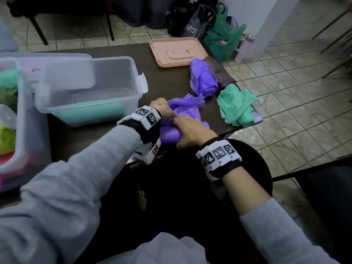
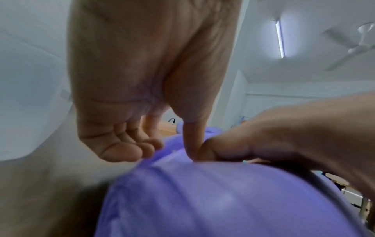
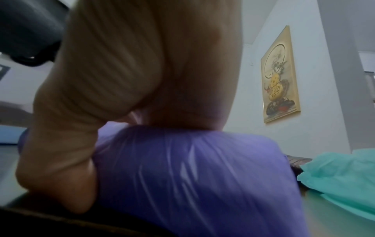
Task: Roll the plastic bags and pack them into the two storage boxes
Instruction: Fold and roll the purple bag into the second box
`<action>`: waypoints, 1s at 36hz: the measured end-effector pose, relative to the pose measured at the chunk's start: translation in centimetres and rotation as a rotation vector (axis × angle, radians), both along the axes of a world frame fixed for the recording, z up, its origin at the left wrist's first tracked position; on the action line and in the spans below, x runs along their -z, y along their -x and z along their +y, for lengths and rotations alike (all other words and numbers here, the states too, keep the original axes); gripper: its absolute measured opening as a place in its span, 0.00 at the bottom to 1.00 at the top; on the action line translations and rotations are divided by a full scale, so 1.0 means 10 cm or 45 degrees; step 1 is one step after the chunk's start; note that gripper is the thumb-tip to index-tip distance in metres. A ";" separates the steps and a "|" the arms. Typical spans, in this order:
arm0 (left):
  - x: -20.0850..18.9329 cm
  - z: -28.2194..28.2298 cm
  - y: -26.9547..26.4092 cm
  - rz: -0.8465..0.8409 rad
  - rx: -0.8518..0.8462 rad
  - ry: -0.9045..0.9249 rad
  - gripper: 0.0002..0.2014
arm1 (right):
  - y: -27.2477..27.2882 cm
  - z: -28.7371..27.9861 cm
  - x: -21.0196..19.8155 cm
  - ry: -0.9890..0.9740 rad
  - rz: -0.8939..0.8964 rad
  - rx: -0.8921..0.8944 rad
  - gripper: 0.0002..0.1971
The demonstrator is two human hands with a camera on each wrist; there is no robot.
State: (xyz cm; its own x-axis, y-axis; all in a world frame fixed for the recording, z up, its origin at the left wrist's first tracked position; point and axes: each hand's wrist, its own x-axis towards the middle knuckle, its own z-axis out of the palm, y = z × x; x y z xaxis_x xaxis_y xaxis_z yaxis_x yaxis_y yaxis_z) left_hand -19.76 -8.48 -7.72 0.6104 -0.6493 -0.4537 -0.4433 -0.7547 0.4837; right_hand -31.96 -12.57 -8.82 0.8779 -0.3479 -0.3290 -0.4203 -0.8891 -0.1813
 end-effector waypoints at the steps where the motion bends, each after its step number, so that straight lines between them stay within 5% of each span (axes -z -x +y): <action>1: 0.01 -0.01 -0.01 0.015 0.022 -0.009 0.26 | 0.00 0.00 0.00 -0.001 0.010 -0.003 0.31; 6: -0.01 -0.05 0.00 0.041 -0.045 0.130 0.17 | 0.01 0.00 -0.02 0.023 0.030 -0.023 0.32; 12: -0.20 -0.19 -0.05 0.242 -0.351 0.569 0.10 | 0.01 0.00 -0.05 -0.008 0.044 -0.036 0.34; 20: -0.76 -0.32 -0.42 0.177 -0.491 0.884 0.13 | 0.01 -0.01 -0.08 -0.010 0.083 -0.049 0.32; 27: -0.77 -0.38 -0.48 -0.324 -0.387 0.713 0.19 | -0.02 -0.03 -0.09 -0.067 0.112 -0.004 0.32; 30: -0.77 -0.36 -0.32 -0.530 -0.103 0.609 0.20 | -0.03 -0.03 -0.11 -0.143 0.126 0.073 0.31; 36: -0.36 -0.28 -0.06 -0.277 0.532 -0.095 0.17 | -0.01 -0.09 -0.10 -0.157 0.106 0.075 0.33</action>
State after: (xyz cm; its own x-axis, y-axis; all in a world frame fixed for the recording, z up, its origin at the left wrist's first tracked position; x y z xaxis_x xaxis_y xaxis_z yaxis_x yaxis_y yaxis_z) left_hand -19.20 -11.29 -4.10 0.3898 -0.8299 -0.3991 -0.8014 -0.5193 0.2969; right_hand -31.85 -13.45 -7.80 0.8250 -0.3505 -0.4433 -0.4891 -0.8358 -0.2495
